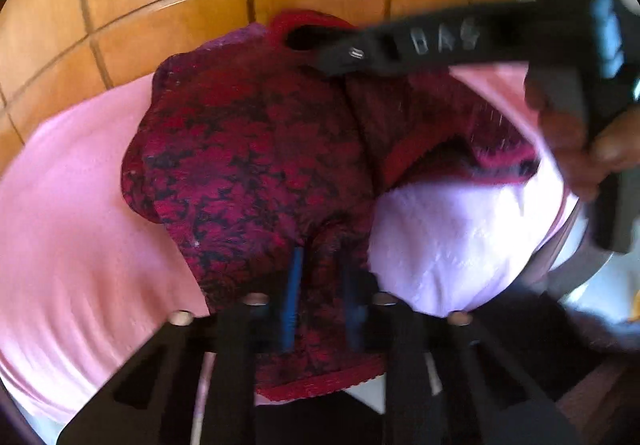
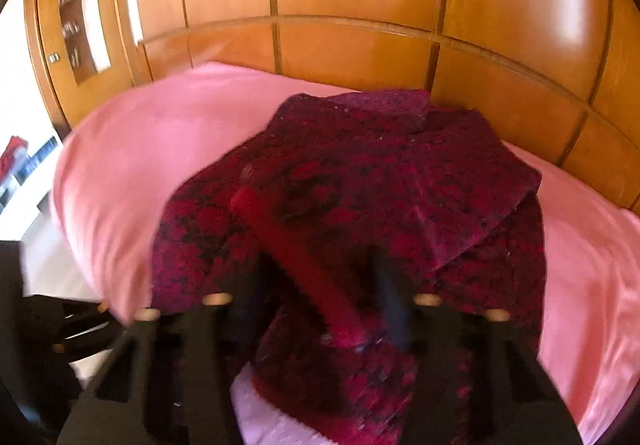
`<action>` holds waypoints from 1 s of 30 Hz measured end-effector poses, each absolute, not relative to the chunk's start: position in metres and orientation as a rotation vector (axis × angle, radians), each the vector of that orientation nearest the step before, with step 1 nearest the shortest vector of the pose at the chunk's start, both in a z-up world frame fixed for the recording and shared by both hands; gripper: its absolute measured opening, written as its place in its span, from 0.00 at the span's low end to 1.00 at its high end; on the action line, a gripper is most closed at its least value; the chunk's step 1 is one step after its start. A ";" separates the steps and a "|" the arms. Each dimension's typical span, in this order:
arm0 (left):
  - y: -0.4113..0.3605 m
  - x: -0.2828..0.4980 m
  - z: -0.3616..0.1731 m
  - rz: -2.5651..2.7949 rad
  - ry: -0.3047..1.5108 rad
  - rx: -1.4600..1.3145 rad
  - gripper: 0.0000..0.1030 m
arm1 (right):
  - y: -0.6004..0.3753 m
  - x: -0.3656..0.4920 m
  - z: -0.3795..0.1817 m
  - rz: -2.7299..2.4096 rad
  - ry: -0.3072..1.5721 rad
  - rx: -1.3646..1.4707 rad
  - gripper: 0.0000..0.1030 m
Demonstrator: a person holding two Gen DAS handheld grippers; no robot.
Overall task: Fold small clothes
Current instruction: 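Grasp the folded red floral top with both tools and lift it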
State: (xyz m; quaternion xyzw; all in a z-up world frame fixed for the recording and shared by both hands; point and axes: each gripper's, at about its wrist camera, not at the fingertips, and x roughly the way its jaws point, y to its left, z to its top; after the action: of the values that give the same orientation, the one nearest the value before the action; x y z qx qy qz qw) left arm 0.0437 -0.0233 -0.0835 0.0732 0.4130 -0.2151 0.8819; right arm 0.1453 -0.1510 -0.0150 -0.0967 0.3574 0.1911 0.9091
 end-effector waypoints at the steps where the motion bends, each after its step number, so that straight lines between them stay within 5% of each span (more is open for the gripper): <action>1: -0.017 0.046 -0.077 -0.449 0.851 0.127 0.04 | -0.160 0.146 -0.006 0.374 0.716 -0.170 0.21; 11: 0.082 0.085 0.008 -0.328 0.652 -0.235 0.03 | -0.337 0.175 0.058 0.000 0.565 0.167 0.17; 18: 0.177 0.178 0.015 -0.044 0.671 -0.350 0.02 | -0.477 0.219 0.030 -0.323 0.649 0.353 0.10; 19: 0.193 0.196 0.013 0.015 0.684 -0.368 0.02 | -0.494 0.226 0.023 -0.375 0.663 0.369 0.00; 24: 0.244 0.249 0.001 0.269 0.736 -0.364 0.00 | -0.541 0.232 -0.004 -0.491 0.727 0.430 0.01; 27: 0.266 0.251 -0.002 0.406 0.744 -0.364 0.00 | -0.539 0.220 -0.007 -0.460 0.720 0.446 0.07; 28: 0.270 0.246 -0.003 0.420 0.739 -0.379 0.00 | -0.532 0.213 -0.009 -0.427 0.723 0.446 0.29; 30: 0.272 0.236 -0.004 0.367 0.743 -0.423 0.05 | -0.515 0.200 -0.010 -0.368 0.727 0.437 0.53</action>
State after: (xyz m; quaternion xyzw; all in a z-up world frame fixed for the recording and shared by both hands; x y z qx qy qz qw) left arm 0.2356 0.2721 -0.0038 -0.2042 0.3582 0.1770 0.8937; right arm 0.2004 -0.5148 -0.0098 0.2106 0.3505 -0.1774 0.8952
